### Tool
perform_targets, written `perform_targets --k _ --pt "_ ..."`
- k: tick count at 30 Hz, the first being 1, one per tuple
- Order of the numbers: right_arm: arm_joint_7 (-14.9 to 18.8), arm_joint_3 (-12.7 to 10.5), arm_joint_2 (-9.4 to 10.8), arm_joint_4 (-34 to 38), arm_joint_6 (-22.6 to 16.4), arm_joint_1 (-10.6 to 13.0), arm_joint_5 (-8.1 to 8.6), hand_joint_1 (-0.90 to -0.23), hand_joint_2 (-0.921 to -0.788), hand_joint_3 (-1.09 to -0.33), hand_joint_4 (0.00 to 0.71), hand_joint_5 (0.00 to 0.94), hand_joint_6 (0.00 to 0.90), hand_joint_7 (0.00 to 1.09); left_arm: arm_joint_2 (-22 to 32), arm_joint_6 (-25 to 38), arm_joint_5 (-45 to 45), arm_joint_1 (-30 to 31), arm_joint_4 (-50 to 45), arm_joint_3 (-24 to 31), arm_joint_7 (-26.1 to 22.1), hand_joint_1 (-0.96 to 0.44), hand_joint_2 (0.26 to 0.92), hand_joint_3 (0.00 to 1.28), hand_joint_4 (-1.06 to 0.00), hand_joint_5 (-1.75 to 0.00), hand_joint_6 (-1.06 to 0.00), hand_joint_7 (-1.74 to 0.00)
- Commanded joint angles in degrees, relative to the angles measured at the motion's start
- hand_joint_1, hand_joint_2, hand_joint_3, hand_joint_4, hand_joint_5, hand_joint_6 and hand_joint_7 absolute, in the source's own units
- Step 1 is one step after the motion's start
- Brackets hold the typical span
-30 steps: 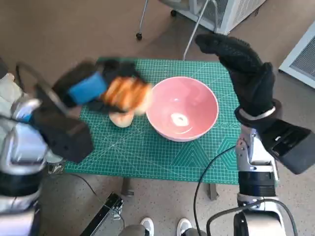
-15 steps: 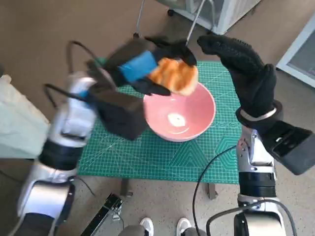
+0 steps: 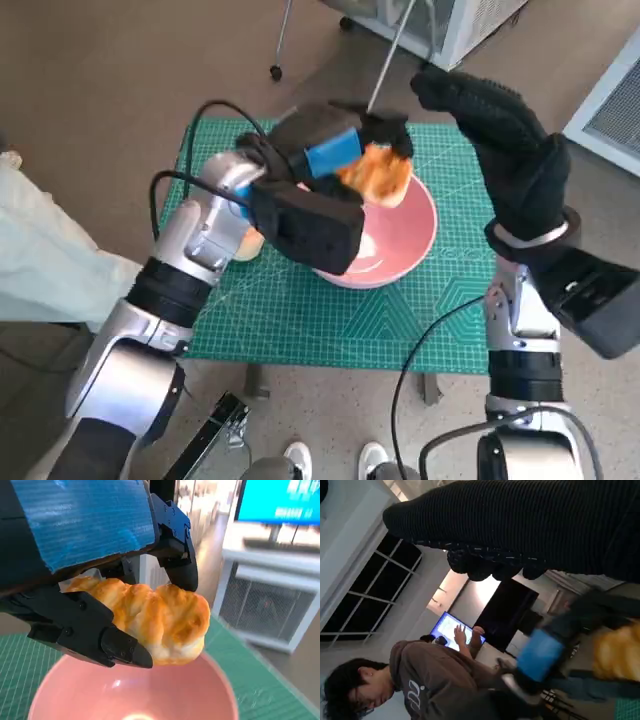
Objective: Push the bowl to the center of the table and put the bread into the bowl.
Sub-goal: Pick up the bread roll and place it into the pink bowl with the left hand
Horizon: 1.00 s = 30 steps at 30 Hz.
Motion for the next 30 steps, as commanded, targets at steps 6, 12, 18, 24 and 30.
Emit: perform_targets --k 6,12,18,24,30 --pt "-0.09 -0.37 -0.43 1.2 -0.8 1.29 -0.18 -0.699 -0.921 -0.685 0.238 0.068 -0.001 0.72 -2.09 6.3 0.68 -1.6 4.27 -2.0 -7.69 -0.06 0.878 0.28 -0.23 -0.91 -0.25 -1.13" --pt "-0.08 -0.38 -0.08 1.36 -0.99 1.2 0.17 -0.696 -0.921 -0.68 0.239 0.069 -0.001 0.72 -1.62 11.08 -0.43 -1.39 1.68 -1.51 -14.07 -0.15 0.858 0.12 -0.1 -0.11 -0.09 -0.61" --pt "0.0 -0.28 0.17 1.59 -1.0 1.06 0.39 -0.694 -0.921 -0.679 0.24 0.071 -0.001 0.72 -0.04 10.81 -2.08 0.6 -2.61 0.57 -14.23 -0.19 0.853 0.07 -0.08 -0.03 -0.07 -0.55" --pt "-0.17 -0.22 0.25 1.26 -1.0 1.23 0.22 -0.695 -0.921 -0.677 0.242 0.073 -0.001 0.72 2.79 8.38 -4.67 2.47 -7.27 3.28 -13.99 -0.22 0.867 0.04 -0.08 -0.01 -0.01 -0.62" --pt "-0.13 -0.29 0.36 1.3 -0.88 1.24 0.43 -0.691 -0.921 -0.677 0.241 0.073 -0.001 0.72 7.24 6.93 -8.5 4.33 -14.04 7.07 -16.25 -0.21 0.874 0.03 -0.11 -0.02 -0.01 -0.65"
